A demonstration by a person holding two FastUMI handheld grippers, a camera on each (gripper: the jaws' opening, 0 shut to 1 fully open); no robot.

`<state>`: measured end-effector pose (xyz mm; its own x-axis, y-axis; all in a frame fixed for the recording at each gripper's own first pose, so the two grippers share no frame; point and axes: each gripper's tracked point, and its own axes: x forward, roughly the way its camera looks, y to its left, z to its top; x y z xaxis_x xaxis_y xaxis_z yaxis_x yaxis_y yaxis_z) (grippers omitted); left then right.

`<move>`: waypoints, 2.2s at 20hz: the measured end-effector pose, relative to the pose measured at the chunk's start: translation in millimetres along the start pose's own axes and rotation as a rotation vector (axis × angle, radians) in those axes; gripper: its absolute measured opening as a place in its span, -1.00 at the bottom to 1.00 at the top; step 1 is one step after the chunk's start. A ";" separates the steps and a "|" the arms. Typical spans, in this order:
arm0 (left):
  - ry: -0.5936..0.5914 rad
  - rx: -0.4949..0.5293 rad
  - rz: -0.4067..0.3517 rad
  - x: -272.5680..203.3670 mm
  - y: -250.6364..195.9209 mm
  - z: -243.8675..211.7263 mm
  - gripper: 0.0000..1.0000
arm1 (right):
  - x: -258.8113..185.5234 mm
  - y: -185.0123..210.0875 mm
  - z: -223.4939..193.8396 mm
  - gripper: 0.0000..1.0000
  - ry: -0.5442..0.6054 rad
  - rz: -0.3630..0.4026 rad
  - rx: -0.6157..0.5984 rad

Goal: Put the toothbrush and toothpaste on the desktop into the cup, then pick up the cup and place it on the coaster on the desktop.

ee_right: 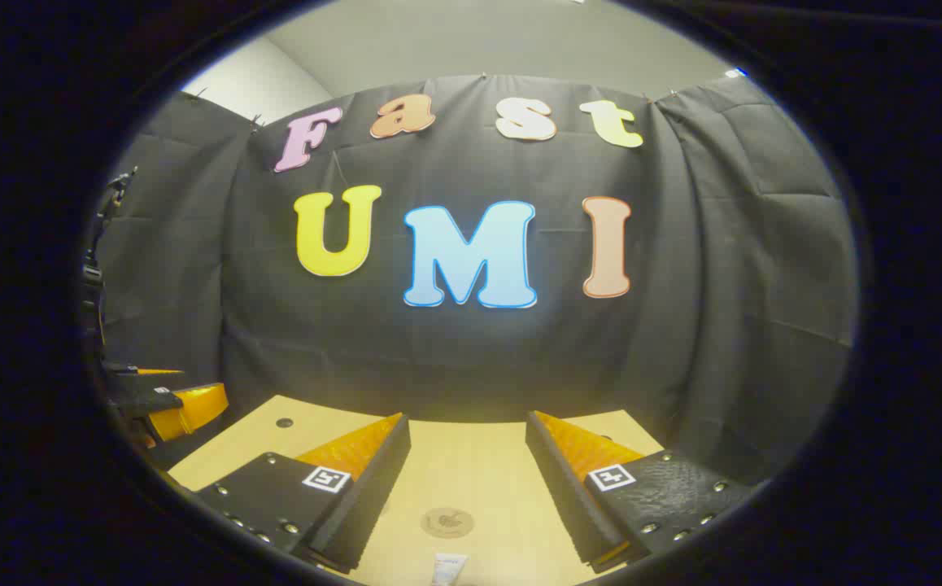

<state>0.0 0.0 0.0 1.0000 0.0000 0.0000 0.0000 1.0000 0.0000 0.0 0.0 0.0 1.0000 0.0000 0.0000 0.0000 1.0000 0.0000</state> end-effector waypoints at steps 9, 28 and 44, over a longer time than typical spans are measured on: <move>0.036 0.009 -0.027 5.9 -14.0 -5.5 0.93 | 10.4 -2.1 -16.3 0.81 0.109 0.011 0.064; 0.511 -0.007 -0.096 15.7 -38.7 -167.7 0.93 | -9.4 16.8 -153.2 0.82 0.635 0.030 0.069; 0.983 -0.016 -0.132 -14.3 -50.0 -320.7 0.96 | -44.3 22.1 -285.2 0.85 1.041 0.035 0.155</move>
<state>-14.3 -50.0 -320.7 0.5472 -0.1183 -0.8286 0.1040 0.9919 -0.0730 -44.3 22.1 -285.2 0.5062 0.1020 -0.8564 0.0446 0.9886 0.1441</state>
